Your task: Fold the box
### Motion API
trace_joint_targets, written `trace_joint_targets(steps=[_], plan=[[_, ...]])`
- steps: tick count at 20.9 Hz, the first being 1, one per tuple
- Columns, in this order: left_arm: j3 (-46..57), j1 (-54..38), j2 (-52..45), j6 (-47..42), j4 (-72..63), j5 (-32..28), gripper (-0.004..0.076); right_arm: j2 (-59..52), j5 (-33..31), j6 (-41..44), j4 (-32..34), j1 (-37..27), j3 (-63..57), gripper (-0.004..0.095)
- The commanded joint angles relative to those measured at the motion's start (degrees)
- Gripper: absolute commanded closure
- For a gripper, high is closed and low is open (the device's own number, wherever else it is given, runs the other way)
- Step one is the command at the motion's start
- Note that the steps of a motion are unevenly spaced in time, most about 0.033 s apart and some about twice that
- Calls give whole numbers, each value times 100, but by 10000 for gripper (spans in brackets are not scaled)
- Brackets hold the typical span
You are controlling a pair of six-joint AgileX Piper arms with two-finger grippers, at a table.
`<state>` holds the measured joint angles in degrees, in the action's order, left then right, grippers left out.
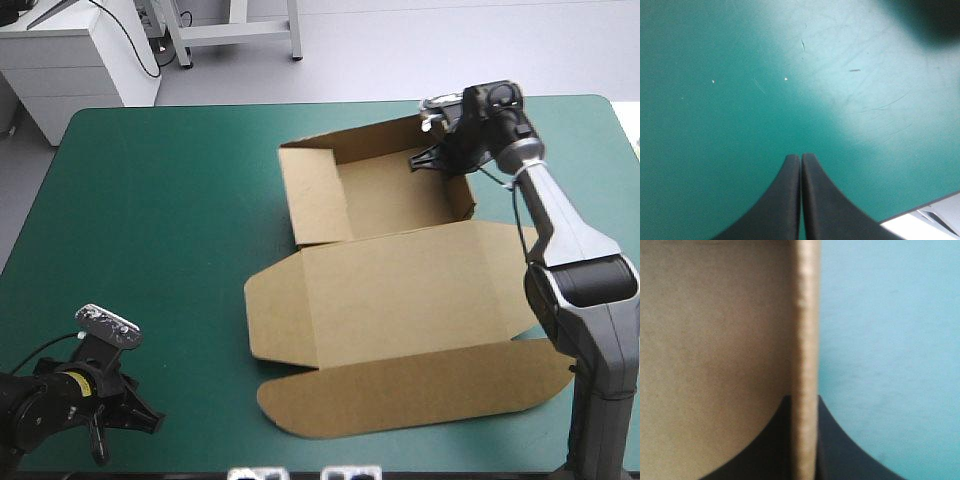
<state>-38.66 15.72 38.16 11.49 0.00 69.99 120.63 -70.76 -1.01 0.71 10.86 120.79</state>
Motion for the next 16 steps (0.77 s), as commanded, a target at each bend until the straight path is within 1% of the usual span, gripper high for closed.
trace_joint_targets(steps=[1, 3, 4, 5, 6, 7, 9, 11, 13, 15, 16], plan=[[-128, 35, -8, 5, -51, -150, 732, -374, -64, -23, 73, -705, 387, 928], [-128, 35, -11, 5, 0, -150, 732, -386, -23, -23, 73, -1117, 390, 928], [-128, 35, -11, 5, 0, -150, 732, -386, -36, -23, 64, -1584, 390, 928], [-128, 35, -11, 5, 0, -150, 732, -386, -62, -23, 53, -1812, 390, 928], [-128, 35, -11, 5, 0, -199, 732, -386, -88, -23, -71, -2218, 390, 928], [-128, 35, -11, 5, 0, -209, 732, -386, -88, -23, -114, -2445, 390, 928], [-128, 35, -11, 5, 0, -214, 732, -386, -88, -23, -415, -3187, 390, 928], [-128, 35, -11, 5, 0, -276, 732, -365, -88, -23, -515, -3656, 390, 928], [-128, 35, -11, 5, 0, -391, 732, -365, -88, -23, -527, -3932, 390, 922], [-128, 35, -11, 5, 0, -586, 732, -357, -78, -108, -516, -4055, 390, 914], [-128, 35, -11, 5, 0, -639, 732, -357, -79, -207, -579, -4081, 380, 893]])
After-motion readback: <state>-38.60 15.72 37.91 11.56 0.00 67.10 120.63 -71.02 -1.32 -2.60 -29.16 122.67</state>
